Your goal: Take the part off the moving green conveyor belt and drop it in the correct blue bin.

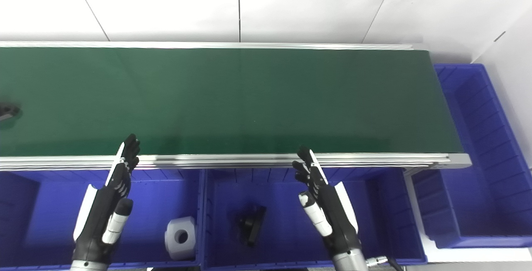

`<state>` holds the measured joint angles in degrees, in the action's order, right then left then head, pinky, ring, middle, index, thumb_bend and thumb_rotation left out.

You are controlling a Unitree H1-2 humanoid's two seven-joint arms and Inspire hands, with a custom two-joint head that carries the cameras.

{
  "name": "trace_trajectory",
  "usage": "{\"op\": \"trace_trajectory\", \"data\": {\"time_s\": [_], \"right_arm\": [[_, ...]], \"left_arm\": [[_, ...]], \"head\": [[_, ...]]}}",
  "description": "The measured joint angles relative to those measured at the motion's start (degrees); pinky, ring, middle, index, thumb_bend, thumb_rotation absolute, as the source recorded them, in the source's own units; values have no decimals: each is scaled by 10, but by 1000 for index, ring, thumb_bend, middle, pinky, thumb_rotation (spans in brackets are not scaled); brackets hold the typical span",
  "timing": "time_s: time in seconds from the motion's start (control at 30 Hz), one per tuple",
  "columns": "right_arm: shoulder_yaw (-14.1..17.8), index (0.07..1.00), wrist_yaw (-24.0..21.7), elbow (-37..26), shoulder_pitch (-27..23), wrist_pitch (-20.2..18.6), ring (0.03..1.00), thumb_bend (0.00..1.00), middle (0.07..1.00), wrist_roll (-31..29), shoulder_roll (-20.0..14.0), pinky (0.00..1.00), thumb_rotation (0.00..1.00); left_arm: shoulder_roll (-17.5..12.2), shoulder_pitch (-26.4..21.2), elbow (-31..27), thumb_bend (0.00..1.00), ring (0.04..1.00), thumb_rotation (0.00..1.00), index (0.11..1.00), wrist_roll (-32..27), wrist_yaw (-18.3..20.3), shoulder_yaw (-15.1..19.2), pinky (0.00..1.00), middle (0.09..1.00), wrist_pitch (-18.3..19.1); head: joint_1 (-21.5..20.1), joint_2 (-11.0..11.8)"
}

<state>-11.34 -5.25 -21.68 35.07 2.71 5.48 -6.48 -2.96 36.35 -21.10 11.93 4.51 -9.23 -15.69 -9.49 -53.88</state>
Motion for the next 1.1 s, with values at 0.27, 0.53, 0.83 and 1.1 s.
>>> {"op": "trace_trajectory", "data": {"time_s": [0.27,0.53,0.83,1.1], "right_arm": [[0,995,0,0,0,0,927,862,975,0,0,895,973],[1,996,0,1,0,0,927,846,974,-2,-1,894,970],[2,1000,1,1,1,0,930,855,980,0,0,900,982],[7,1000,8,1,9,1,923,869,976,0,3,878,983]], "left_arm": [[-1,0,0,791,1000,1000,1000,4,0,-3,1000,1000,0],[1,0,0,789,1000,1000,1000,4,0,-3,1000,1000,0],[1,0,0,773,1000,1000,1000,1,0,-3,1000,1000,1],[1,-3,3,771,1000,1000,1000,0,0,-3,1000,1000,1]], "head": [[3,0],[4,1],[5,3],[5,4]]}}
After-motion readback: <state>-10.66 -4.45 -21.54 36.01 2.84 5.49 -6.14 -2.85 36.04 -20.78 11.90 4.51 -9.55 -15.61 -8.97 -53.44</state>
